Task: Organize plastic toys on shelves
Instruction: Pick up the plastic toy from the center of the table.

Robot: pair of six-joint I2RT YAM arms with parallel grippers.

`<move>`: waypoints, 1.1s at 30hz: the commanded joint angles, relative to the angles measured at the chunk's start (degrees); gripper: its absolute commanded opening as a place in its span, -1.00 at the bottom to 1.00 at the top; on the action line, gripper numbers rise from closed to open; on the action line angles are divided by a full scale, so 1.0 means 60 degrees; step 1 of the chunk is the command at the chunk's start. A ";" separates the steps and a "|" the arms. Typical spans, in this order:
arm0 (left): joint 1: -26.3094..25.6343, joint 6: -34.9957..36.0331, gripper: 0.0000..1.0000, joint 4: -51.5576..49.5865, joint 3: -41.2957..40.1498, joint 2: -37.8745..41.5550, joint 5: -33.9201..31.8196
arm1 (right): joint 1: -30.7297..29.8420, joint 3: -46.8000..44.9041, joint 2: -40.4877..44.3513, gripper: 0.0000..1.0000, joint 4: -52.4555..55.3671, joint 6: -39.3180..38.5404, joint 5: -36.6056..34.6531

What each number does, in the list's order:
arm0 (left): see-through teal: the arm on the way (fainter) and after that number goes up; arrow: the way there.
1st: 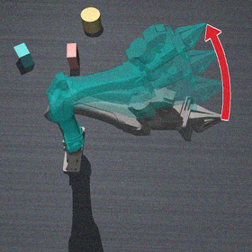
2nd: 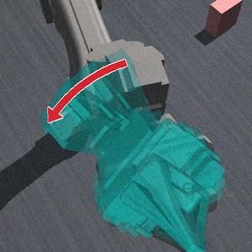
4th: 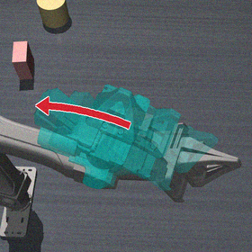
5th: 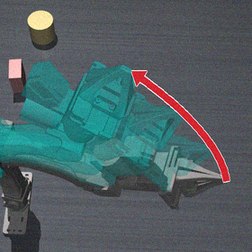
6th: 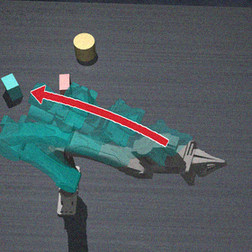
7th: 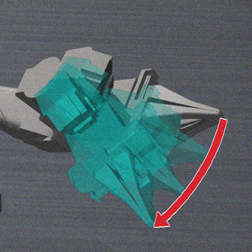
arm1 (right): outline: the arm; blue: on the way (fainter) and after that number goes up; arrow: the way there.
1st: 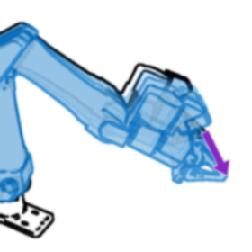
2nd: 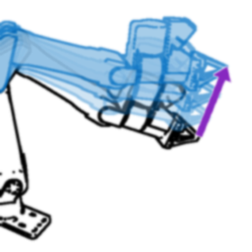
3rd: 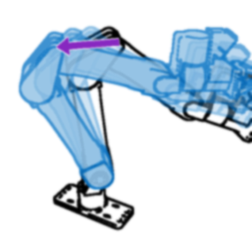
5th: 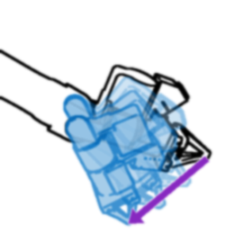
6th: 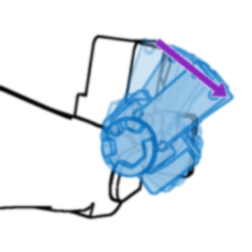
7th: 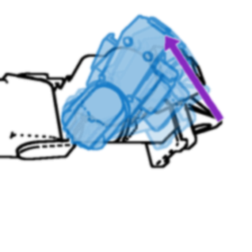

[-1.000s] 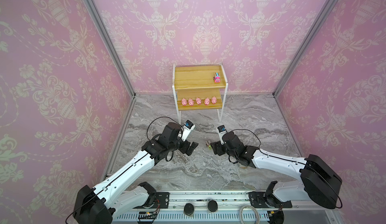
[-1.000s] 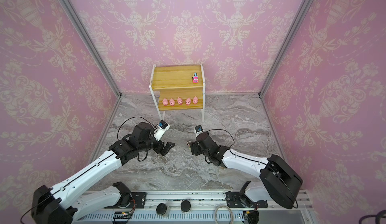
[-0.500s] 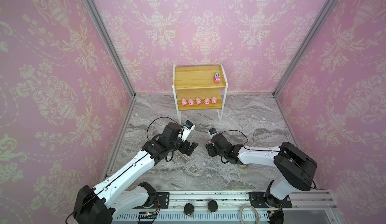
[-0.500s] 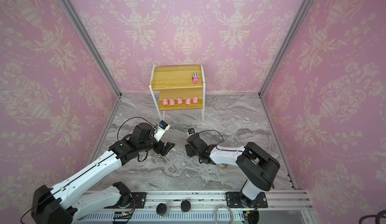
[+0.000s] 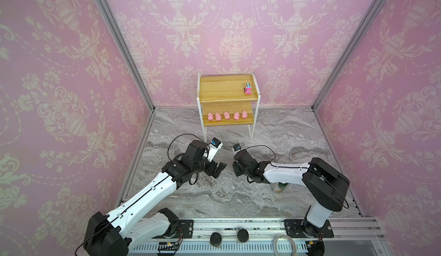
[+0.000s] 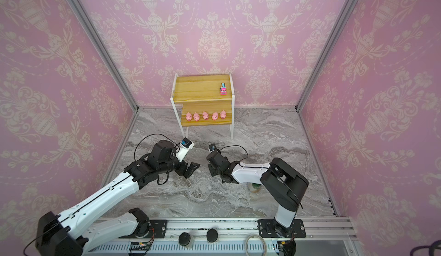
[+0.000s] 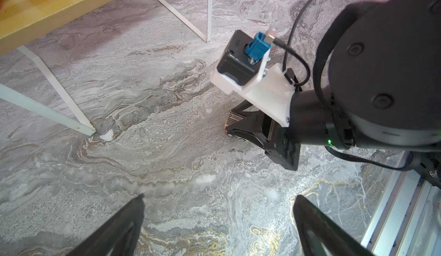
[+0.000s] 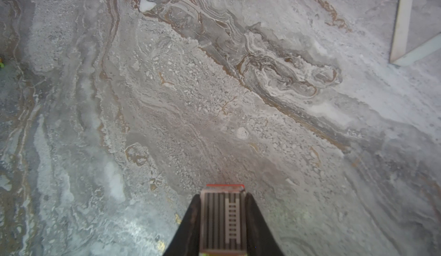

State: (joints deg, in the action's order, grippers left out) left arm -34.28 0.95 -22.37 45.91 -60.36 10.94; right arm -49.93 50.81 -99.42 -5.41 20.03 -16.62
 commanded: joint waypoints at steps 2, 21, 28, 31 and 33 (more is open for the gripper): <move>0.0116 -0.0158 0.99 -0.0007 -0.0053 0.0187 -0.0271 | -0.0101 0.0421 0.0316 -0.58 0.0875 -0.0338 -0.0277; 0.0499 -0.0657 0.99 -0.0322 0.0962 0.0210 -0.0592 | -0.0186 0.5633 0.2998 -0.60 0.6533 -0.0739 -0.0941; 0.0498 -0.0593 0.99 -0.1091 0.2437 -0.0426 -0.0725 | 0.0344 1.0497 0.0992 -0.59 0.8630 -0.0892 -0.0888; 0.0499 -0.0521 0.99 -0.1150 0.2762 -0.0657 -0.0637 | 0.0708 1.2665 -0.0206 -0.58 0.9394 -0.0849 -0.0661; 0.0499 -0.0503 0.98 -0.1092 0.2772 -0.0745 -0.0582 | 0.0955 1.4102 -0.1037 -0.59 0.9926 -0.0756 -0.0505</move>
State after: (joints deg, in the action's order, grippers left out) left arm -31.66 -2.04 -26.26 61.25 -63.92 7.99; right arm -45.63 128.53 -100.33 45.45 15.84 -20.53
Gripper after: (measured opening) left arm 0.992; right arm 0.277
